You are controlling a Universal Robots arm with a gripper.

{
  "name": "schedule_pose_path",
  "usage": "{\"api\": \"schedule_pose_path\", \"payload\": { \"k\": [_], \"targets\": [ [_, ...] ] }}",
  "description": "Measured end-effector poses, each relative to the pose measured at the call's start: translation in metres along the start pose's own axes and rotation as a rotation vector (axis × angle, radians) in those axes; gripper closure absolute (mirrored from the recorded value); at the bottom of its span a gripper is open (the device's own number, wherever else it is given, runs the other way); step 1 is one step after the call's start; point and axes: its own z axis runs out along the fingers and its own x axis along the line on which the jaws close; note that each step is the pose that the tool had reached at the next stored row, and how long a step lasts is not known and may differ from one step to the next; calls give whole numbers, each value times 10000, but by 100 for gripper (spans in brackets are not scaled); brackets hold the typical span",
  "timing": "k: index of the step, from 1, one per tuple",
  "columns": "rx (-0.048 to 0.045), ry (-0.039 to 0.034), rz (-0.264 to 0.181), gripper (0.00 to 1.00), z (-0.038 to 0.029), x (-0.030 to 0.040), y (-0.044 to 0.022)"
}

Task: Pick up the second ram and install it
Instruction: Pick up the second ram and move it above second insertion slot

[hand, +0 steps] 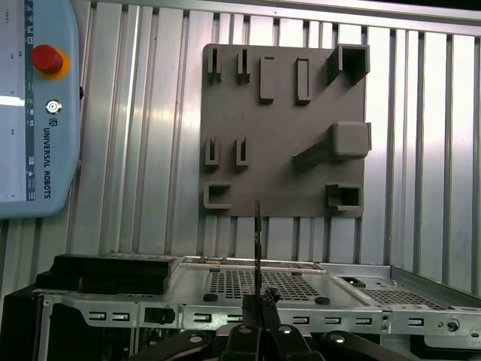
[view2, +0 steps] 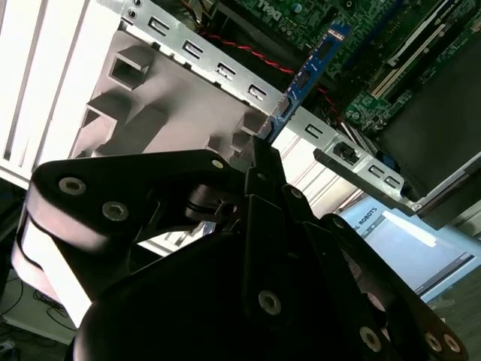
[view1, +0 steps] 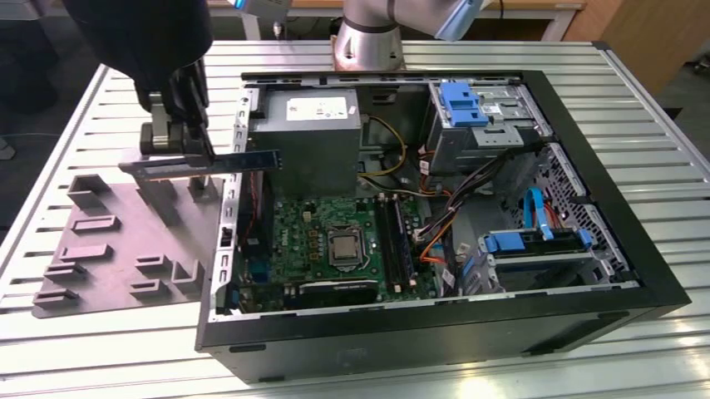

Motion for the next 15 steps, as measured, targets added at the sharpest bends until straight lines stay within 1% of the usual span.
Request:
{"api": "schedule_pose_path", "payload": {
  "k": [10,15],
  "targets": [
    [0,-1,0,88,-5,5,-98],
    [0,-1,0,88,-7,6,-136]
  ]
}}
